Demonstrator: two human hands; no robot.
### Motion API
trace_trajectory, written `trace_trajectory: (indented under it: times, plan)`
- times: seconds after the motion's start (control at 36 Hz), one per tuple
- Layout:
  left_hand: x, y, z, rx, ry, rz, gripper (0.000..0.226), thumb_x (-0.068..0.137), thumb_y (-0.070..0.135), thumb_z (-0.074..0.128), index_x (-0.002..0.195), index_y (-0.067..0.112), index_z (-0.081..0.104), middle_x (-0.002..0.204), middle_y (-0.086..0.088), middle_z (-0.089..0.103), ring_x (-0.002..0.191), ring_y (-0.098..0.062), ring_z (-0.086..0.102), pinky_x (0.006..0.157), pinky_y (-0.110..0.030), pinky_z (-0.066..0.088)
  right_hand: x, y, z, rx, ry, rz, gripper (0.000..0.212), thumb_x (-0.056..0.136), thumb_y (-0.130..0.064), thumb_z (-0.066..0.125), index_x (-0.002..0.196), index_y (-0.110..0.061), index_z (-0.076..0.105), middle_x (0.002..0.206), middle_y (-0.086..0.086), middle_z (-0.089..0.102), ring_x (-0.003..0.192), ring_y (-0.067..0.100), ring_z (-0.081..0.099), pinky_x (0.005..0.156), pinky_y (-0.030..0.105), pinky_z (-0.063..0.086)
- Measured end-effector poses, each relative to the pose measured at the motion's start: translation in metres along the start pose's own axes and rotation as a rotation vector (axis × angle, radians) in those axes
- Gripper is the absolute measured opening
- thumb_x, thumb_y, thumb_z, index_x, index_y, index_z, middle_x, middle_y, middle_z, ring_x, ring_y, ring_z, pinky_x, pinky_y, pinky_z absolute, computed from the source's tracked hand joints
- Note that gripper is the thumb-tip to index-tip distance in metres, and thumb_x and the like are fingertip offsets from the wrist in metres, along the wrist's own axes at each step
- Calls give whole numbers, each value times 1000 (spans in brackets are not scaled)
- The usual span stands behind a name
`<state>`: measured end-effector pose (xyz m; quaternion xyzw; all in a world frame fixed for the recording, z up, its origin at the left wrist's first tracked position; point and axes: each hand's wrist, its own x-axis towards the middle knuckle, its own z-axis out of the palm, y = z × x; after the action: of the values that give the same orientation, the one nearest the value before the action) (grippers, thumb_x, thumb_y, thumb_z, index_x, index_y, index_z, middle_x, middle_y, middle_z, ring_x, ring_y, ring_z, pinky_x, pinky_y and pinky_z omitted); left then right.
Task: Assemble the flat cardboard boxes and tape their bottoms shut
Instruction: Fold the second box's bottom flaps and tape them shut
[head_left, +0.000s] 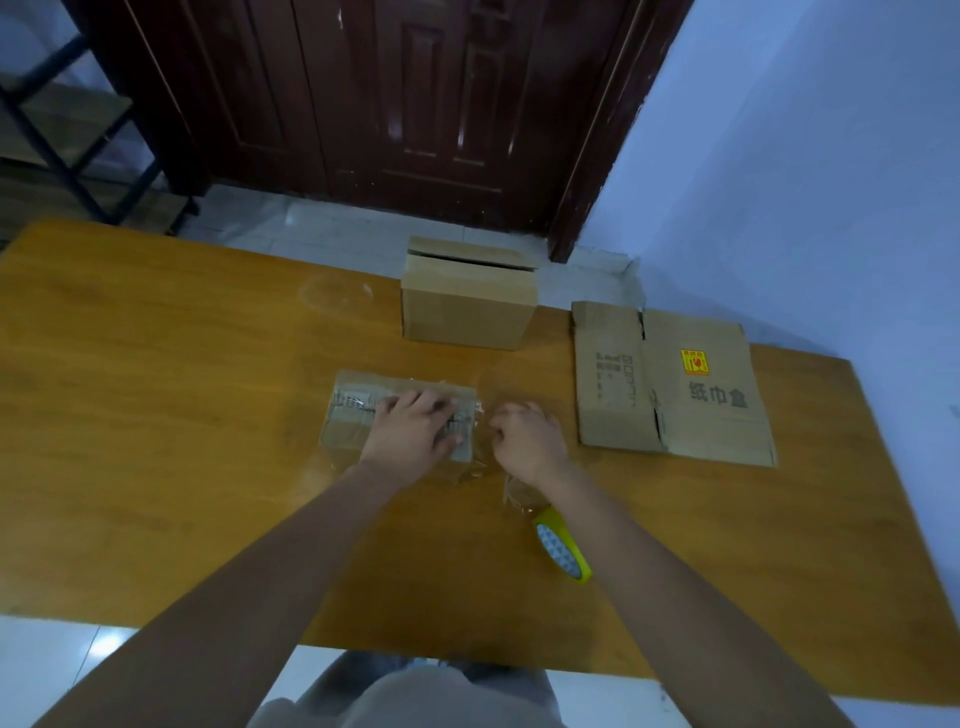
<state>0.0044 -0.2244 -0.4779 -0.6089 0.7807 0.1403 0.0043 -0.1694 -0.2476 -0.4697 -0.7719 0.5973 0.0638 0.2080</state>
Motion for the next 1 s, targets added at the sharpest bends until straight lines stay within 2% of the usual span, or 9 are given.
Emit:
trace_trajectory:
  times: [0.11,0.19,0.31,0.47,0.64,0.75,0.86,1.0]
  plan:
    - [0,1,-1,-7,-12,-4,55,97,49,36,145,22,35,143,4,36,133,-19,30,107,-38,22,-22,-1,1,86,-14,-16,37,92,-25,49,128,-19,55,127,0,51,124,27,40,100,42,36]
    - [0,1,-1,4,-22,-13,55,97,49,35,146,23,32,143,4,35,134,-18,29,107,-37,21,-32,-5,13,-7,-91,-81,38,93,-31,50,128,-17,50,125,2,50,124,28,39,99,43,36]
    - [-1,2,-1,0,-12,-14,55,98,48,35,146,23,33,144,5,35,134,-17,28,108,-37,21,-33,-13,24,-84,-51,-97,37,94,-36,52,121,-12,52,122,5,52,119,26,42,96,40,36]
    - [-3,2,-2,4,-14,-12,54,98,48,34,146,22,32,146,5,33,135,-17,27,108,-38,22,-28,-21,30,-161,-49,-79,35,94,-35,52,116,-8,58,118,10,58,118,27,47,95,39,38]
    - [-4,1,0,6,-2,-5,55,98,48,34,147,22,31,145,5,34,134,-18,28,107,-38,23,-24,-26,27,-178,-65,-33,24,95,-24,49,102,-7,65,105,13,65,103,31,58,86,37,41]
    - [-4,-1,2,6,11,9,55,98,49,33,146,22,31,145,5,34,134,-19,29,107,-38,22,-21,-24,25,-202,-79,-43,25,97,-26,48,98,-9,66,98,12,66,96,30,60,80,34,40]
    - [-3,-3,3,2,10,23,56,98,50,32,146,23,31,145,5,34,133,-18,29,106,-38,22,-15,-21,24,-270,-78,-71,25,97,-29,48,99,-15,68,98,7,68,97,26,60,95,37,34]
    - [-3,-8,5,-36,10,43,55,98,50,33,147,25,32,145,7,34,133,-17,28,106,-36,19,-13,-18,23,-349,-61,-119,29,96,-34,48,103,-15,69,105,4,67,104,24,58,97,36,32]
